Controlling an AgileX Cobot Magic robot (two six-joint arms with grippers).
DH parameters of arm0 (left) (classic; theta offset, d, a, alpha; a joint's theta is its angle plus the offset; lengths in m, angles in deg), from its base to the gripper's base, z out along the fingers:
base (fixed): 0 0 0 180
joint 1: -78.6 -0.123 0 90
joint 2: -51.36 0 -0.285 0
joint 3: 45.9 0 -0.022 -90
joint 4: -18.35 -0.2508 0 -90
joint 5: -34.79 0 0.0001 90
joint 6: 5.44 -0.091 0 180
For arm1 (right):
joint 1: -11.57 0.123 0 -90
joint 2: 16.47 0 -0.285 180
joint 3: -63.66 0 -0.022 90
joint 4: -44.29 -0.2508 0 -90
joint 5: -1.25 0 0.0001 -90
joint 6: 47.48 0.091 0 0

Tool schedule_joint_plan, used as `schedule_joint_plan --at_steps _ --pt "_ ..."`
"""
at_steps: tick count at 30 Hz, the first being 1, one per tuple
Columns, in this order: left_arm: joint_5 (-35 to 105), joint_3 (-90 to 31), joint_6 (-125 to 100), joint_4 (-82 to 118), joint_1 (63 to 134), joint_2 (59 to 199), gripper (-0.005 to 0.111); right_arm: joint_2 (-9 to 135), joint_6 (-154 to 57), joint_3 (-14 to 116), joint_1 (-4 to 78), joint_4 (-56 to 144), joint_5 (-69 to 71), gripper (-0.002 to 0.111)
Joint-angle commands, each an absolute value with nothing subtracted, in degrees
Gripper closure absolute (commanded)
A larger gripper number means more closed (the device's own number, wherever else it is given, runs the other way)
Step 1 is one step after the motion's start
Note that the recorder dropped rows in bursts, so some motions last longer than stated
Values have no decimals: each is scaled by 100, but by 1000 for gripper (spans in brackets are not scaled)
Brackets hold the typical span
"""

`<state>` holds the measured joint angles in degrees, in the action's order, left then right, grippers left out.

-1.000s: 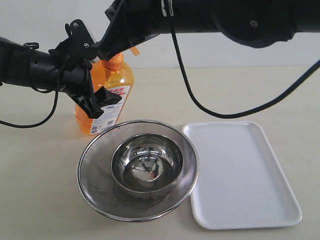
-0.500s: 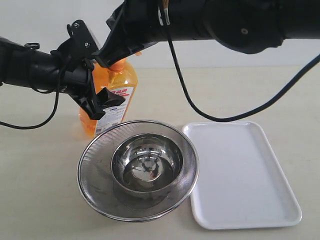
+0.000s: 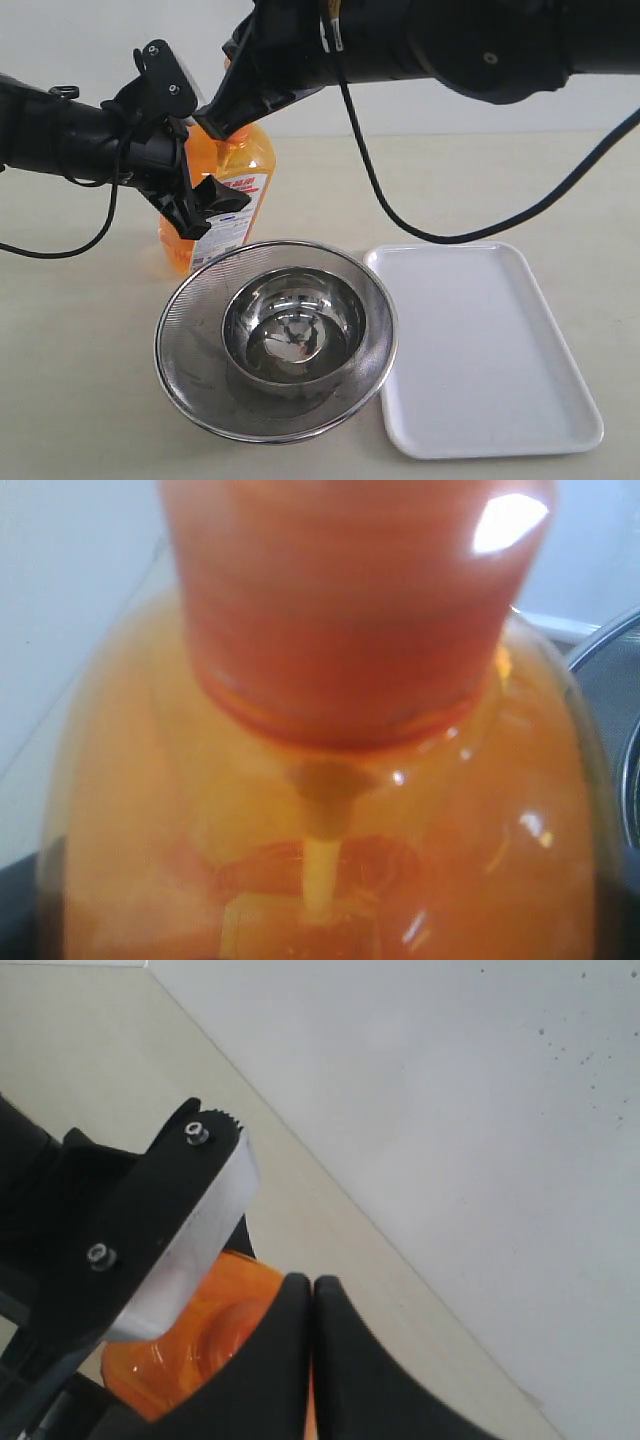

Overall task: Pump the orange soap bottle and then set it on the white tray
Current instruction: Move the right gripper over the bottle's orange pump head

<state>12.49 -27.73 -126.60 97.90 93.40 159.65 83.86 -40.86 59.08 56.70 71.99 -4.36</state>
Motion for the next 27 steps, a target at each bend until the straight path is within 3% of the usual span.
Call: schedule_joint_plan --at_steps 1,27 --pt "1084 -2694 -12564 9737 9383 15987 102 8393 -4097 5919 5674 7187 -904 108" --pt "816 -2694 -12564 9737 9383 15987 102 8393 -4334 5908 5930 6892 -1360 108"
